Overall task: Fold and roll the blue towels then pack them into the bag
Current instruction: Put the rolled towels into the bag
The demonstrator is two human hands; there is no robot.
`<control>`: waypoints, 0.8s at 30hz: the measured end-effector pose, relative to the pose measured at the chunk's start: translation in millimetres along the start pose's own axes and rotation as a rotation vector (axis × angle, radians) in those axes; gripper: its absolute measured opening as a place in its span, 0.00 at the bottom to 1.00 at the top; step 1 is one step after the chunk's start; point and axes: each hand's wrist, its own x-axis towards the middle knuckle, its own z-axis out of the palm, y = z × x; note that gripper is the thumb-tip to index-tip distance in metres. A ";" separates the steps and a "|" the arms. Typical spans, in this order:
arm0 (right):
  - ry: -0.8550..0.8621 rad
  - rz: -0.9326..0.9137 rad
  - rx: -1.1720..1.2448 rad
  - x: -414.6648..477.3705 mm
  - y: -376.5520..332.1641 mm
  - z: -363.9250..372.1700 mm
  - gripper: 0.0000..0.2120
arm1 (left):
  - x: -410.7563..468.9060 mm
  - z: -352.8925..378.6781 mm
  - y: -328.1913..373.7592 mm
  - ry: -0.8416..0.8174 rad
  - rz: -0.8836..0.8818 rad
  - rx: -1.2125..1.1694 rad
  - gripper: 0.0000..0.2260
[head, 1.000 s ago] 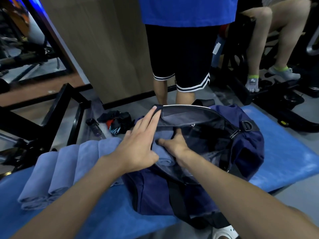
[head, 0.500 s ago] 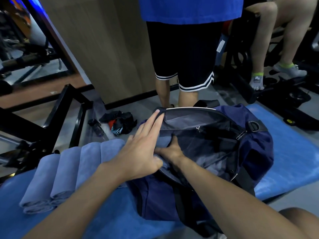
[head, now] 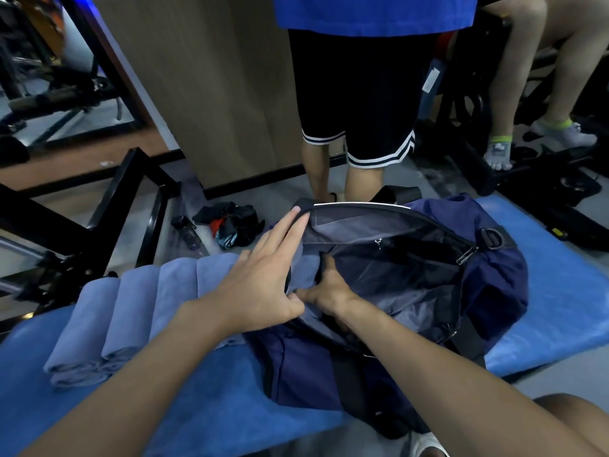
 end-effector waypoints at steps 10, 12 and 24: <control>-0.068 -0.032 -0.106 -7.1 -1.7 -1.5 0.50 | -0.8 1.7 -9.0 0.003 0.010 -0.020 0.52; -0.031 -0.024 -0.251 -6.6 -1.9 3.0 0.52 | -1.0 1.5 -10.4 0.008 0.015 -0.025 0.52; -0.046 -0.235 -0.983 -20.5 4.6 -10.2 0.42 | -5.5 4.7 -19.3 0.001 0.023 0.002 0.52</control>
